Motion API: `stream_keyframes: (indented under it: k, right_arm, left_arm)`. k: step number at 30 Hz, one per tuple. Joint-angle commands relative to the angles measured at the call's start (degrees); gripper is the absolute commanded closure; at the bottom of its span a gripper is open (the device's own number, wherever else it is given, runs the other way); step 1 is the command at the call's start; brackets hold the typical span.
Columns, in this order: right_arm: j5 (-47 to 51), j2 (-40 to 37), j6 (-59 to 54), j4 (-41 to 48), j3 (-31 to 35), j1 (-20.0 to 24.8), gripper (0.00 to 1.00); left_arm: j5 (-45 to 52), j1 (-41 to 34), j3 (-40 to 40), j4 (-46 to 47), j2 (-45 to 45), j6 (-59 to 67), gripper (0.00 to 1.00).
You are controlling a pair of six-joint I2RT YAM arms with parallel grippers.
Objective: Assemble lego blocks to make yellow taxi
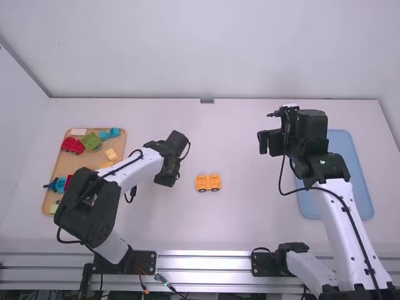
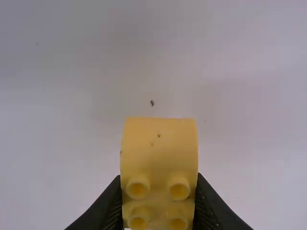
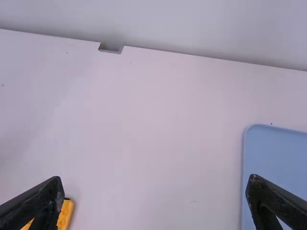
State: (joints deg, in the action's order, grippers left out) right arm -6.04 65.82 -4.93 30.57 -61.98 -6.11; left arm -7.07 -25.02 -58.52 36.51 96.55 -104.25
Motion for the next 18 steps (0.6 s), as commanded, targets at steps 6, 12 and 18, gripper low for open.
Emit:
stream_keyframes:
  k: [6,12,18]
  right_arm:
    - [-0.2,3.6,0.0,-1.2,-1.8,-0.3,0.01]
    - [-0.2,4.3,0.0,-1.5,-1.8,-0.3,0.01]
    - [-0.2,4.3,0.0,-1.6,-1.8,-0.4,0.01]
  left_arm:
    - [0.2,-2.3,-0.3,-2.4,4.0,-7.4,0.98]
    - [3.7,-2.3,-2.5,-2.1,8.5,-8.9,0.97]
    - [6.0,-2.4,-3.3,-3.0,11.4,-10.0,0.97]
